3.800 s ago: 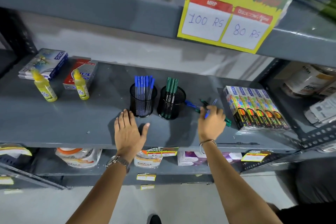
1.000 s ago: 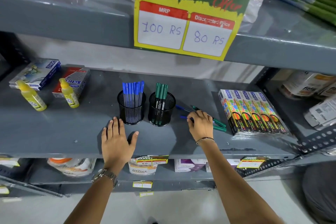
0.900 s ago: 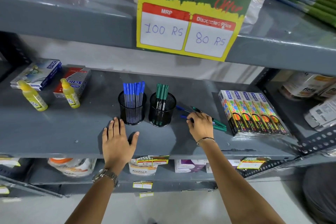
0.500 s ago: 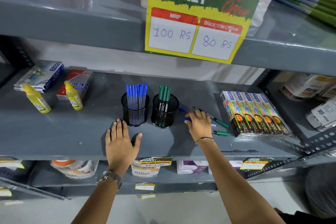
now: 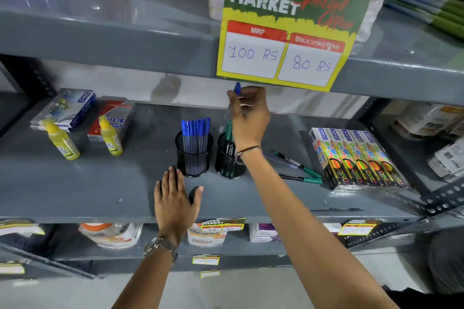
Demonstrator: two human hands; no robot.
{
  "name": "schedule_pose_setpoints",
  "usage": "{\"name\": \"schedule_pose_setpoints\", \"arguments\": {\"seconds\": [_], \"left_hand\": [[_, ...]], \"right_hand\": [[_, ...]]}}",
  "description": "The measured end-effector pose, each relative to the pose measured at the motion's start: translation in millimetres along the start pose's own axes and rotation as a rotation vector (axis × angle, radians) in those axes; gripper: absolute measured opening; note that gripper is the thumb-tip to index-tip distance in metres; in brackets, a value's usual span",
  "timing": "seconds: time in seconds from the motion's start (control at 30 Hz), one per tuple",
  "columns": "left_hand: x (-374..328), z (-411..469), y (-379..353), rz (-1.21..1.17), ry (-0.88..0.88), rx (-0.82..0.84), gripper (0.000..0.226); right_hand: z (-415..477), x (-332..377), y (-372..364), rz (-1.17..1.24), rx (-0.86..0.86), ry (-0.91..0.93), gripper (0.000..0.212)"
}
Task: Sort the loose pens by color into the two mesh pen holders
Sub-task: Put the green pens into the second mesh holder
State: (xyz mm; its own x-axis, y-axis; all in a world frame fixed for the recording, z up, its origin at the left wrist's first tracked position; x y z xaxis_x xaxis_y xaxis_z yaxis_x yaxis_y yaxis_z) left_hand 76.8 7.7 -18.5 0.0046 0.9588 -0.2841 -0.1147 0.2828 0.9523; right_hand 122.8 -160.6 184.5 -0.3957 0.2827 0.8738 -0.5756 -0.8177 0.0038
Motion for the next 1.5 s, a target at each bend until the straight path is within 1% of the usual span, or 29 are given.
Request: {"name": "schedule_pose_setpoints", "arguments": {"seconds": [0.07, 0.13, 0.2, 0.27, 0.33, 0.47, 0.63, 0.67, 0.7, 0.8, 0.83, 0.87, 0.9, 0.97, 1.0, 1.07, 1.17, 1.23, 1.3, 1.4, 1.5], "left_hand": [[-1, 0, 1, -0.007, 0.003, 0.004, 0.078], [-2, -1, 3, -0.010, 0.007, 0.008, 0.078], [-1, -1, 3, -0.010, 0.011, 0.011, 0.079], [0, 0, 3, -0.009, 0.013, 0.020, 0.083], [0, 0, 3, -0.010, 0.012, 0.026, 0.085], [0, 1, 3, 0.000, 0.013, 0.020, 0.086], [1, 1, 1, -0.005, -0.002, -0.005, 0.079], [1, 1, 1, -0.014, 0.002, -0.015, 0.079], [1, 1, 1, -0.022, 0.007, -0.021, 0.079], [2, 2, 0, 0.010, 0.004, -0.015, 0.079], [3, 2, -1, 0.024, 0.004, -0.012, 0.079], [3, 2, -2, 0.030, 0.006, -0.012, 0.079], [3, 2, -2, 0.028, 0.008, -0.012, 0.079], [2, 3, -3, 0.028, 0.008, -0.013, 0.079], [2, 3, -3, 0.032, 0.005, -0.016, 0.079], [1, 3, -3, 0.043, -0.001, -0.031, 0.079], [2, 3, -2, 0.060, -0.015, -0.044, 0.078], [2, 3, -1, 0.064, -0.016, -0.049, 0.078], [2, 3, -2, 0.062, -0.010, -0.048, 0.078], [2, 3, -2, 0.061, -0.008, -0.044, 0.078], [1, 3, -1, 0.055, -0.007, -0.042, 0.078]], "right_hand": [[-12, -8, -23, -0.008, 0.098, -0.069, 0.023], [-25, -23, -42, -0.074, 0.206, -0.127, 0.020], [-37, -40, -56, -0.193, 0.315, -0.183, 0.015], [-47, -55, -62, -0.348, 0.379, -0.211, 0.015], [-52, -63, -62, -0.449, 0.361, -0.213, 0.015], [-53, -67, -60, -0.549, 0.312, -0.168, 0.018], [-45, -64, -54, -0.686, 0.397, 0.002, 0.024], [-43, -62, -47, -0.682, 0.372, 0.032, 0.025], [-40, -60, -35, -0.675, 0.301, 0.055, 0.026], [-26, -68, 23, -0.703, -0.051, 0.053, 0.023], [-22, -76, 42, -0.741, -0.119, 0.032, 0.023], [-19, -89, 58, -0.798, -0.118, -0.010, 0.024], [-16, -105, 69, -0.866, -0.043, -0.073, 0.026], [-16, -139, 78, -1.025, 0.225, -0.202, 0.034], [-18, -151, 79, -1.090, 0.350, -0.223, 0.037], [-21, -163, 74, -1.163, 0.526, -0.181, 0.039], [-25, -167, 62, -1.221, 0.674, -0.075, 0.042], [-29, -169, 59, -1.275, 0.732, -0.027, 0.041], [-32, -172, 62, -1.295, 0.741, -0.040, 0.036], [-35, -174, 69, -1.210, 0.663, -0.087, 0.027], [-34, -170, 76, -1.099, 0.555, -0.050, 0.020]]}}
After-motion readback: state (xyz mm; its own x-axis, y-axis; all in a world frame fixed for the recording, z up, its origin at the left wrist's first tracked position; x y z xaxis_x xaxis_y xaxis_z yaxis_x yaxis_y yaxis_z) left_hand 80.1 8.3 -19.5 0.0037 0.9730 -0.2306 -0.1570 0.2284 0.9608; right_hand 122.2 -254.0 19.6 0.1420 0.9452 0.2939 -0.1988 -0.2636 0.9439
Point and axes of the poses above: each hand's wrist, its own z-axis towards the middle knuckle, its own y-axis out of the back of the hand, x = y × z, the point moved 6 cm from there along z, towards the middle knuckle
